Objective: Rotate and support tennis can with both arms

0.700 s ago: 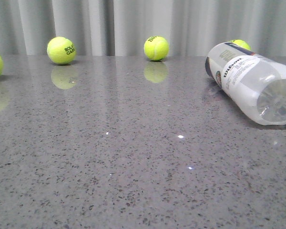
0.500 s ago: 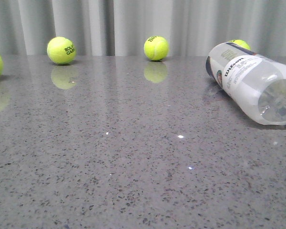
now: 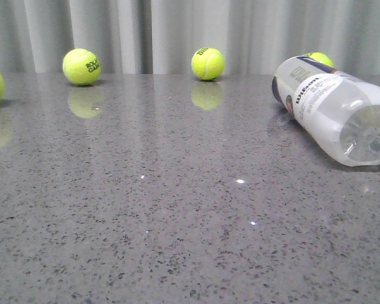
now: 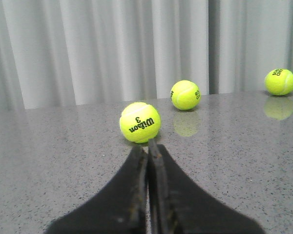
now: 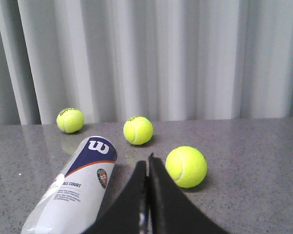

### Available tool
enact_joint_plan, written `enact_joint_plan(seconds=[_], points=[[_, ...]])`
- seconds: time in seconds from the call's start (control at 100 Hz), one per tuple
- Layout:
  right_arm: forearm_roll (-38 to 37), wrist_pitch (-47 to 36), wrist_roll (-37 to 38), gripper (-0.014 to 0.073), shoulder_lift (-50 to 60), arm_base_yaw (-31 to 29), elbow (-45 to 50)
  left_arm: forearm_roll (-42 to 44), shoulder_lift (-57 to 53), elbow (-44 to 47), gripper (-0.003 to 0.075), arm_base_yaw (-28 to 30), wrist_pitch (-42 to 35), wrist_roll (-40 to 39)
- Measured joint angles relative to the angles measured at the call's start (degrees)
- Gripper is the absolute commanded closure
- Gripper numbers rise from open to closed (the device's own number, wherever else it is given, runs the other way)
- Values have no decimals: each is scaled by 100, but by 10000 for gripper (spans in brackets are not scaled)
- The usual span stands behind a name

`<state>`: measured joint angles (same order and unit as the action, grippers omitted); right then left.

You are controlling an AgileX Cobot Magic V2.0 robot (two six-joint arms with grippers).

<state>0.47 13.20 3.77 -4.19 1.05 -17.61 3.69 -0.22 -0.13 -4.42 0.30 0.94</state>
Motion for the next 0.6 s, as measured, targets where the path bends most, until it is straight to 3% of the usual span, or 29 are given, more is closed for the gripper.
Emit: enact_joint_plan(seconds=[0.33,0.6], points=[[0,2879,0,664,-2156,0,-2553,0,0,0,741,0,0,0],[70,3403,0,660,-3259,0,-3168,0,0,0,741,0,0,0]])
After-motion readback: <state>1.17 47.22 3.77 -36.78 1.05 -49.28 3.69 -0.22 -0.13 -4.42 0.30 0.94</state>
